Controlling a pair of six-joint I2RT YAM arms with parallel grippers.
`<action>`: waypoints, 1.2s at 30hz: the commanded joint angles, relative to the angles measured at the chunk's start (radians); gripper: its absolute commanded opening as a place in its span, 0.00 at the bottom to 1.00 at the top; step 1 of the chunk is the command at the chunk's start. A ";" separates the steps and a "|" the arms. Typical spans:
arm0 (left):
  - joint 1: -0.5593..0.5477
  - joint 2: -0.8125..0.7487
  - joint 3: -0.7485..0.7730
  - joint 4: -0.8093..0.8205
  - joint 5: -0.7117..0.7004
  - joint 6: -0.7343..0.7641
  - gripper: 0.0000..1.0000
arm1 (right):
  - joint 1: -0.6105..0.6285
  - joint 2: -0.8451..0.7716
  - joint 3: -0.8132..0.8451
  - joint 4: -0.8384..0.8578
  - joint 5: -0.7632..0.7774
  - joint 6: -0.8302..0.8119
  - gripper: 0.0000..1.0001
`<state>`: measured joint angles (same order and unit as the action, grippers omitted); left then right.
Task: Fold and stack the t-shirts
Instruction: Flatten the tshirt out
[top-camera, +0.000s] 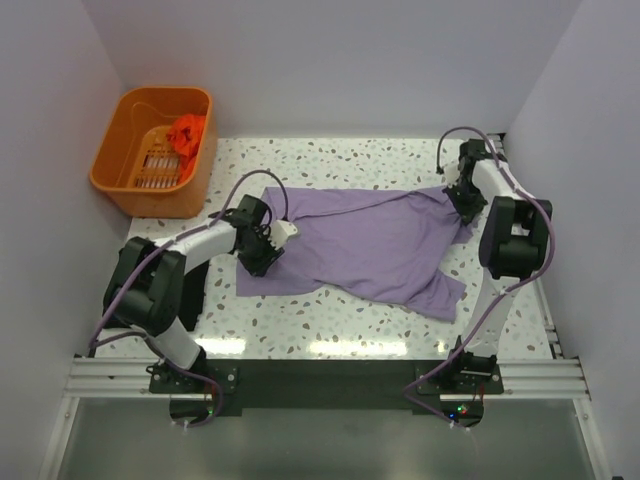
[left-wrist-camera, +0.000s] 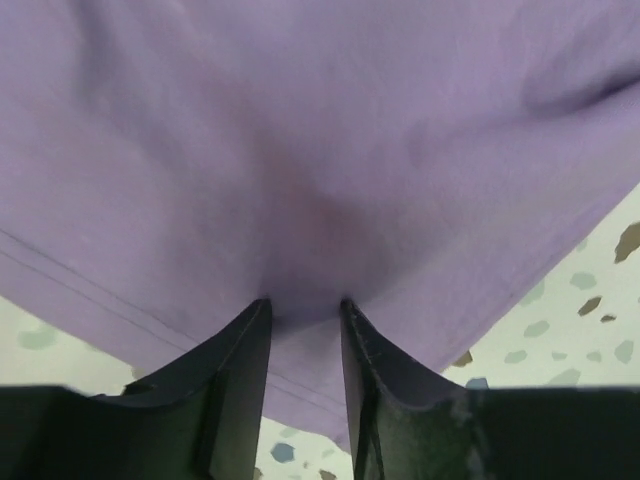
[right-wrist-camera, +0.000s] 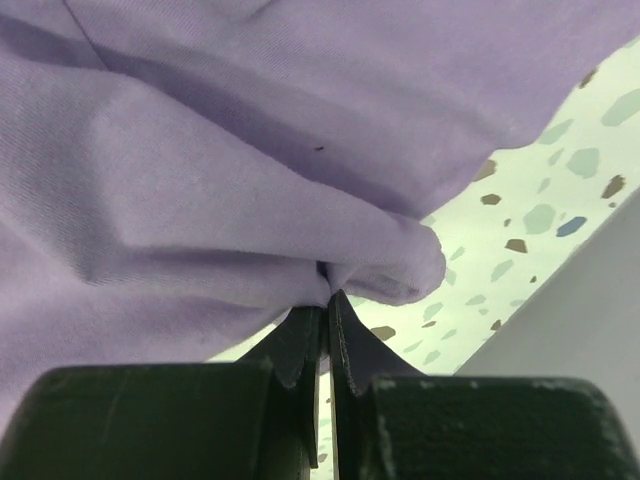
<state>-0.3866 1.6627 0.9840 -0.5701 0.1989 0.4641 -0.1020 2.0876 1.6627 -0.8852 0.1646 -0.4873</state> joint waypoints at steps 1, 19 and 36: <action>-0.003 -0.014 -0.073 -0.005 -0.019 0.019 0.36 | 0.013 -0.020 -0.032 -0.020 -0.016 -0.016 0.00; 0.077 -0.336 0.031 -0.343 0.103 0.209 0.62 | -0.008 -0.164 -0.178 -0.214 -0.276 -0.111 0.39; 0.061 0.022 0.243 -0.103 0.119 0.315 0.51 | -0.013 -0.115 0.043 -0.337 -0.434 0.073 0.47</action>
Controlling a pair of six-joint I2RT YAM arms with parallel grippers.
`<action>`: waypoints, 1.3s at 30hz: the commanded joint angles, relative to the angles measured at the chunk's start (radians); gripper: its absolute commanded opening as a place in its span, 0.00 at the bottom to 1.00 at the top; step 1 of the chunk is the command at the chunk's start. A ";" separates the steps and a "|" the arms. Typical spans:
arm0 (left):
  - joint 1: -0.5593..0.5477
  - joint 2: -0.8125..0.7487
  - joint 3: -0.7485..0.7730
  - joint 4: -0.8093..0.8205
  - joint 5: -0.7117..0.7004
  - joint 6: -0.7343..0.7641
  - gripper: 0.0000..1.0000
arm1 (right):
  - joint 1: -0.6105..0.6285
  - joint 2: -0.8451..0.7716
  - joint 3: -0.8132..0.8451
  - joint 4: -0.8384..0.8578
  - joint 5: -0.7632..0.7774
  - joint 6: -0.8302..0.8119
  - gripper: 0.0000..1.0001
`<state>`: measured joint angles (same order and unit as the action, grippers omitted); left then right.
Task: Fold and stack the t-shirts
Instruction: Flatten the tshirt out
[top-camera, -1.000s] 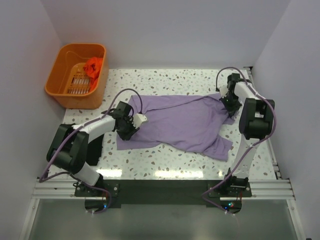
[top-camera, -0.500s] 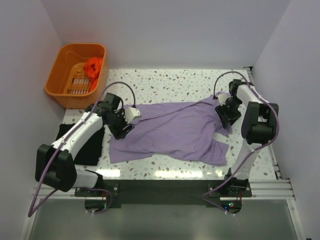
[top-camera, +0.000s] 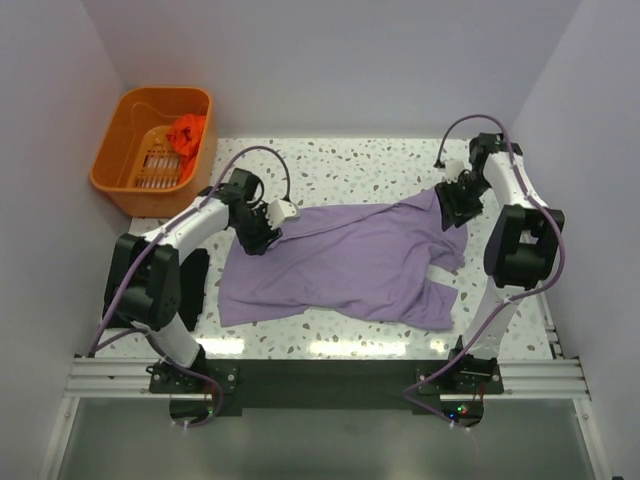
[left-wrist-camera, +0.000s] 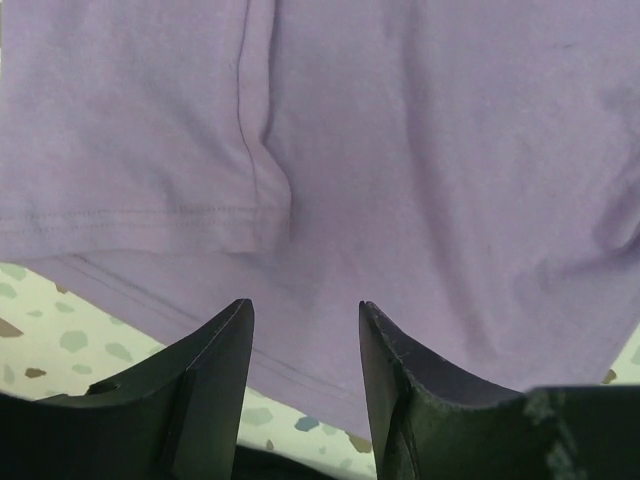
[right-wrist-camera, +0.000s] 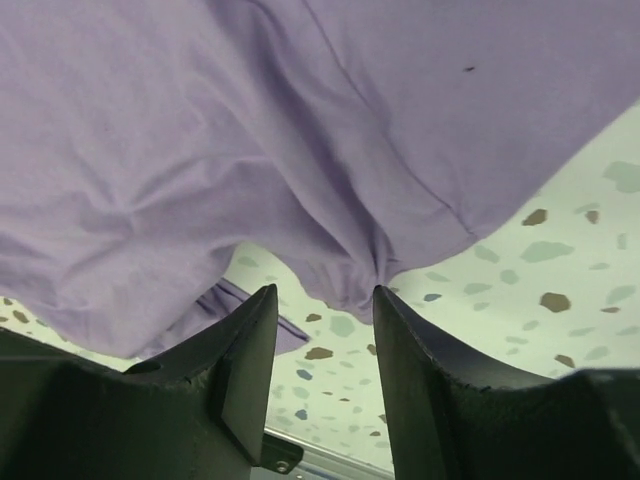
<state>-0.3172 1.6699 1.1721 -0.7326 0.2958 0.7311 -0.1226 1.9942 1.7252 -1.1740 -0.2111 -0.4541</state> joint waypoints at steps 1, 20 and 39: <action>-0.013 0.033 0.058 0.065 0.020 0.051 0.51 | 0.012 -0.034 -0.039 -0.050 -0.063 0.045 0.46; -0.034 0.198 0.092 0.122 -0.027 0.128 0.41 | 0.187 -0.092 -0.148 -0.052 -0.099 0.075 0.44; 0.033 0.229 0.263 0.078 -0.079 0.114 0.00 | 0.449 -0.087 -0.387 0.099 0.073 0.012 0.41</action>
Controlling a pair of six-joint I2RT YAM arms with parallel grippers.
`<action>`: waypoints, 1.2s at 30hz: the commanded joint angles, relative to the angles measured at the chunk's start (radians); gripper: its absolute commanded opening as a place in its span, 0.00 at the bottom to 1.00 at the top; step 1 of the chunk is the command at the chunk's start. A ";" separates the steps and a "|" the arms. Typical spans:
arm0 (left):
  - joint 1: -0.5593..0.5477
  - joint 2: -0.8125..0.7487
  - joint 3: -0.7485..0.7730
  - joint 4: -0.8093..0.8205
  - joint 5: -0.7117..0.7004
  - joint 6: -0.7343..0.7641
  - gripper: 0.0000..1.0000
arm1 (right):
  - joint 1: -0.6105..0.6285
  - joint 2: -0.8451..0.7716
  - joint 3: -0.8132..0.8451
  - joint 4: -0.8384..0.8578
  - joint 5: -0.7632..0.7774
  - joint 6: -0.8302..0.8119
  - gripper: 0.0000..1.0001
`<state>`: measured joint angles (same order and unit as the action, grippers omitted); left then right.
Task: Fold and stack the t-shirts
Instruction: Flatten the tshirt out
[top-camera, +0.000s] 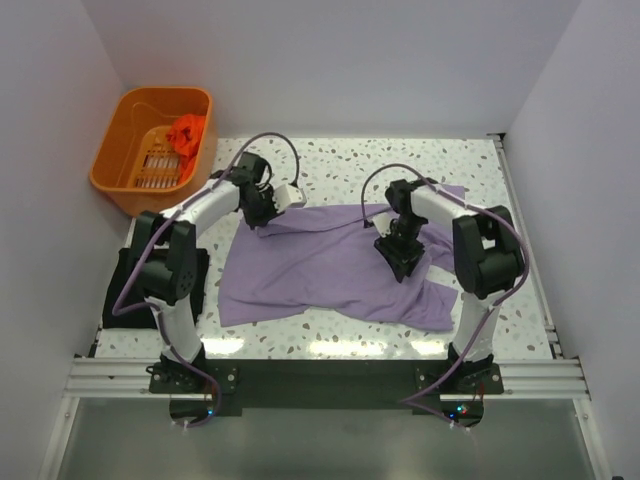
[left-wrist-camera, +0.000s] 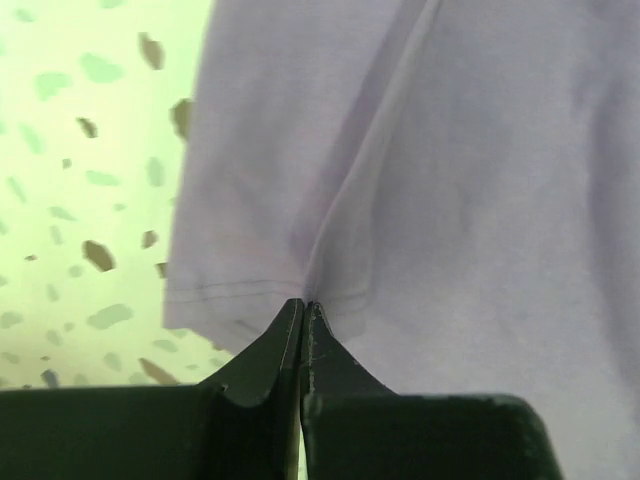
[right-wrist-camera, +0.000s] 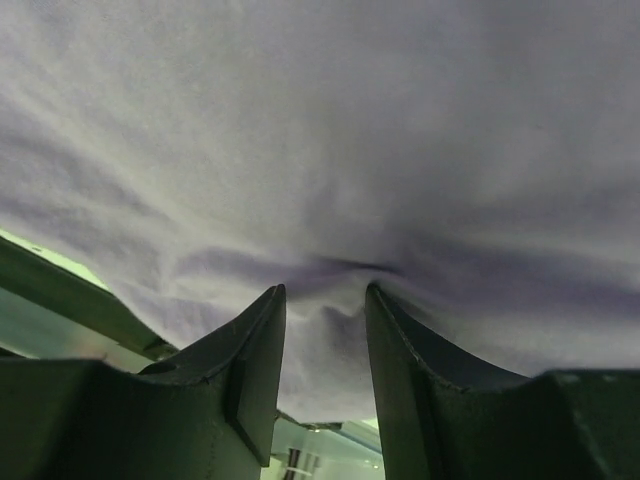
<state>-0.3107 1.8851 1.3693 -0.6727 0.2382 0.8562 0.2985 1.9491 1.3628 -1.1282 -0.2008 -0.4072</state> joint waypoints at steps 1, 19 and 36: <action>0.044 0.022 0.083 0.027 -0.026 -0.025 0.00 | 0.037 -0.044 -0.033 0.057 0.070 -0.039 0.41; 0.104 0.065 0.171 0.269 -0.151 -0.161 0.00 | 0.030 -0.174 0.036 -0.045 -0.141 -0.153 0.44; 0.107 0.150 0.251 0.257 -0.131 -0.236 0.00 | -0.426 0.266 0.627 0.251 0.187 0.146 0.30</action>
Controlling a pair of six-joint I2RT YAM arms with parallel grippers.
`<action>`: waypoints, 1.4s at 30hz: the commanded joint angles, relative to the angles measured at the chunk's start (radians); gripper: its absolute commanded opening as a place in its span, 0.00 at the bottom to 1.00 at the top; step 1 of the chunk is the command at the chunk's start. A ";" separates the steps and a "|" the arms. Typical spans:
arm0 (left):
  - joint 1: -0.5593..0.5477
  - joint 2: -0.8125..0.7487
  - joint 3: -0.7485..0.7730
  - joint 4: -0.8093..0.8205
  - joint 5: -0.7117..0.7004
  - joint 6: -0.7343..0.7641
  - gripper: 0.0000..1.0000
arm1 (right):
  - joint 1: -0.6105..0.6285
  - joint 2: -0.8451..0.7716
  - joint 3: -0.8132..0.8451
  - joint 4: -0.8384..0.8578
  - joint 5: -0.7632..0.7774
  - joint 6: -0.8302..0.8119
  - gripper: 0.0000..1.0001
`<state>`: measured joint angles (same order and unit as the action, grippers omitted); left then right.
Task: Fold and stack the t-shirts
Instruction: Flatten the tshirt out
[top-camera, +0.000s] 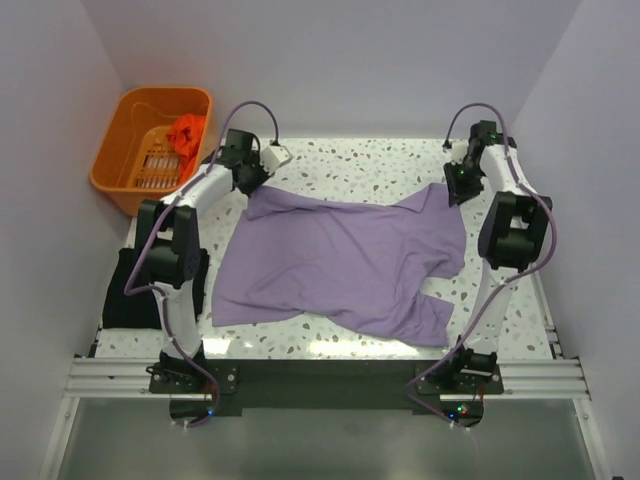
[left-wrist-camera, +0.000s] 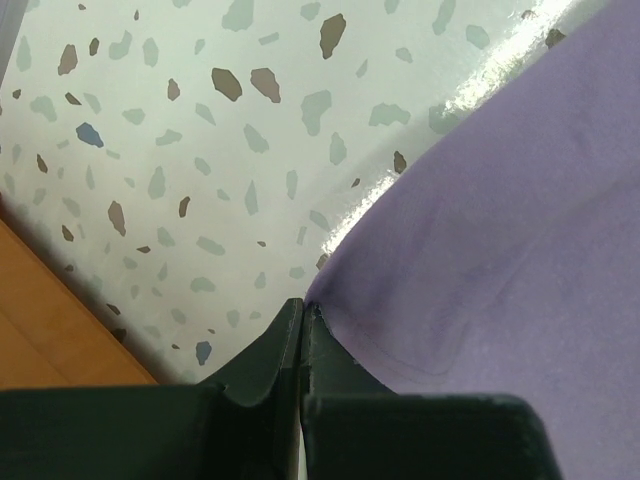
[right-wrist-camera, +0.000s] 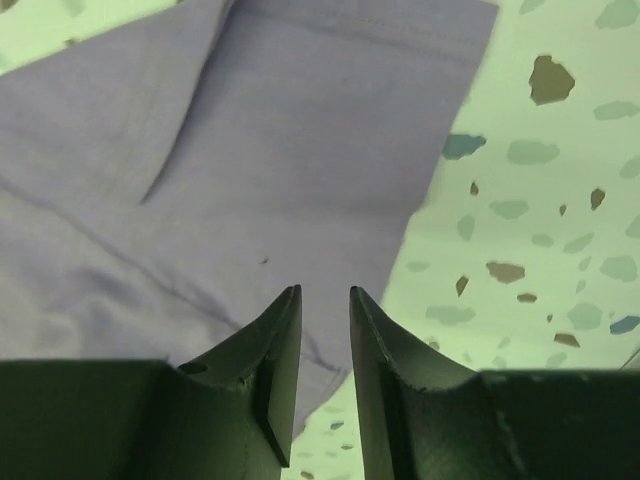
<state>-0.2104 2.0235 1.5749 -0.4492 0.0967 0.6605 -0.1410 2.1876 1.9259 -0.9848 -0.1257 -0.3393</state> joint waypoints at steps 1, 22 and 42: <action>0.005 0.014 0.046 0.033 0.012 -0.045 0.00 | 0.014 0.053 0.071 0.142 0.123 0.086 0.29; 0.013 0.064 0.089 0.021 0.014 -0.053 0.00 | 0.014 0.253 0.206 0.210 0.152 0.175 0.44; 0.019 0.066 0.126 -0.006 0.043 -0.098 0.00 | -0.006 0.200 0.222 0.133 -0.025 0.151 0.00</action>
<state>-0.2031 2.0972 1.6588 -0.4583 0.1108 0.5884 -0.1390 2.4535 2.1590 -0.8230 -0.0959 -0.1825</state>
